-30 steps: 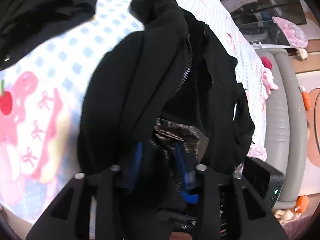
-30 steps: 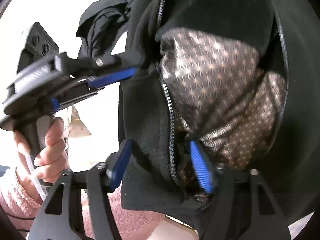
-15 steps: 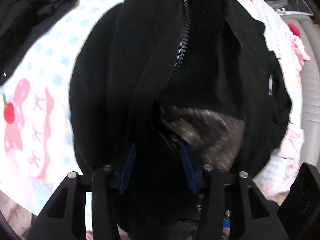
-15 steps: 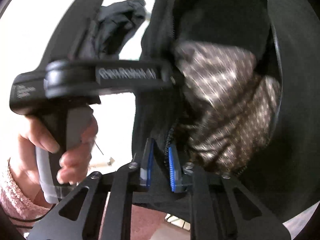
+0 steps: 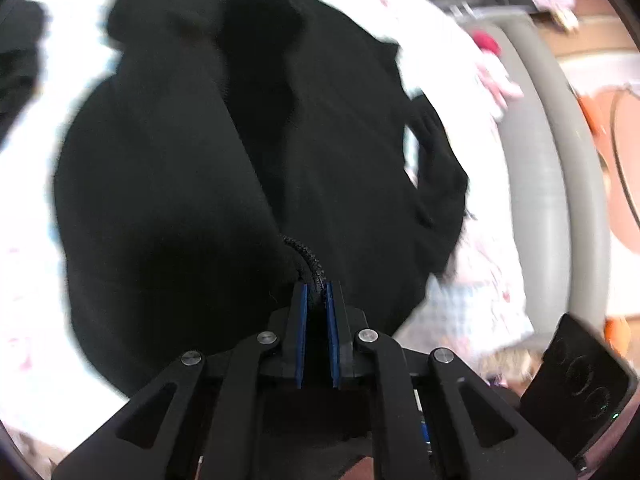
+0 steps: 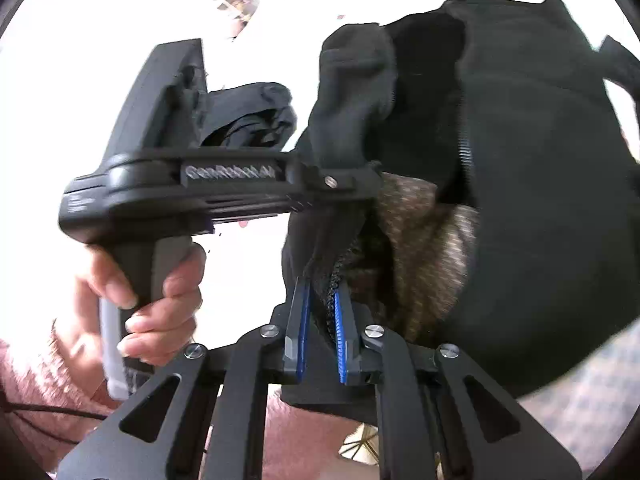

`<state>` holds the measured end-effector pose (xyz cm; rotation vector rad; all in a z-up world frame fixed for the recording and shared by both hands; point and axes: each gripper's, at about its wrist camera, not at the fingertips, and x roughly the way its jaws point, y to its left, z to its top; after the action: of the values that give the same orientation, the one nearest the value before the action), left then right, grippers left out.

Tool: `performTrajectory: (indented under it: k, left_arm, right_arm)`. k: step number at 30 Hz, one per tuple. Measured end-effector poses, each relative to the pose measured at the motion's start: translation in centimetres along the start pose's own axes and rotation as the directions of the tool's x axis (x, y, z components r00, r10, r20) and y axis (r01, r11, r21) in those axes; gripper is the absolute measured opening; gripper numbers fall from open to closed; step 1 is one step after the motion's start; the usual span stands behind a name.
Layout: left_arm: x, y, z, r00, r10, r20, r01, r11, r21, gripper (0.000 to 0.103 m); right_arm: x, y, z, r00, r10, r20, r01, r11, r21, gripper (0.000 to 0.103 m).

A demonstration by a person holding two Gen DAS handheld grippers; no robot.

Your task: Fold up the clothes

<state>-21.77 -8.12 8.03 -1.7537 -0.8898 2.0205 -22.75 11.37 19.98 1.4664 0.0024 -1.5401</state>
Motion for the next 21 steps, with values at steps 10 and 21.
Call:
performTrajectory:
  k: [10, 21]
  left_arm:
    - [16.1, -1.2, -0.9, 0.98, 0.041, -0.192, -0.047, 0.999, -0.022, 0.018]
    - [6.1, -1.1, -0.5, 0.985, -0.17, 0.012, 0.17, 0.985, -0.008, 0.041]
  right_arm:
    - [0.7, -6.7, -3.0, 0.974, -0.223, -0.028, 0.225, 0.966, 0.126, 0.013]
    - [2.6, -10.0, -0.3, 0.981, -0.18, -0.068, 0.191, 0.949, 0.25, 0.032]
